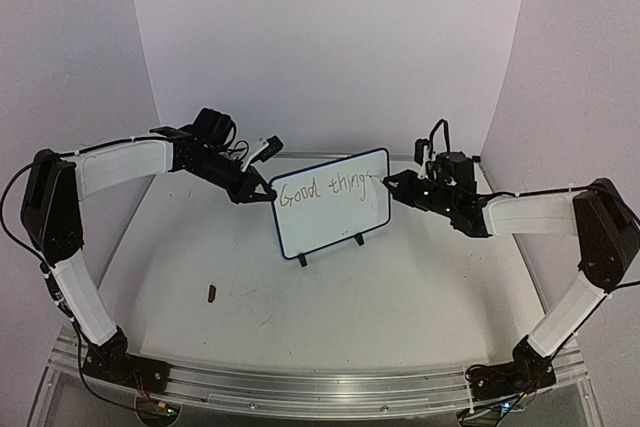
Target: Write a sentence on the whiteboard
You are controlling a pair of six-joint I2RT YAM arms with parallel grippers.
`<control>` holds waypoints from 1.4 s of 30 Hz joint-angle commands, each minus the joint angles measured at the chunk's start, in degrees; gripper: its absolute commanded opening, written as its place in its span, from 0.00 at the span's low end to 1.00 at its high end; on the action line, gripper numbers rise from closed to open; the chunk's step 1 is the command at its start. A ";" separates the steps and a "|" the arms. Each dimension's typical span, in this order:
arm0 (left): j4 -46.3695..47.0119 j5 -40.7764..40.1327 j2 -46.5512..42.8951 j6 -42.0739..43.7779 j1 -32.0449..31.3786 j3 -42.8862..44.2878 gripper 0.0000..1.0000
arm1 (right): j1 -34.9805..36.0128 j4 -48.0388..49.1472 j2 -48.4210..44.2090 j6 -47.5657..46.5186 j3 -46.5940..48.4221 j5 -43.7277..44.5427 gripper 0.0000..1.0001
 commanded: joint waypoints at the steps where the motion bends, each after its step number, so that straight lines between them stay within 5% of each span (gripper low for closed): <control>1: -4.73 -6.94 2.69 3.09 -0.28 -0.61 0.00 | 0.08 -0.27 -0.24 -0.56 -0.09 0.61 0.00; 22: -4.80 -7.00 2.52 3.08 -0.28 -0.61 0.00 | 0.08 0.48 -1.51 -0.42 0.54 -4.28 0.00; 33: -4.68 -7.24 2.24 2.72 -0.29 -0.53 0.00 | 0.13 -1.73 -16.13 0.23 -7.49 -4.63 0.00; 42: -4.65 -7.16 2.12 2.61 -0.32 -0.53 0.00 | 0.30 -7.29 -18.77 -4.46 -5.82 -9.97 0.00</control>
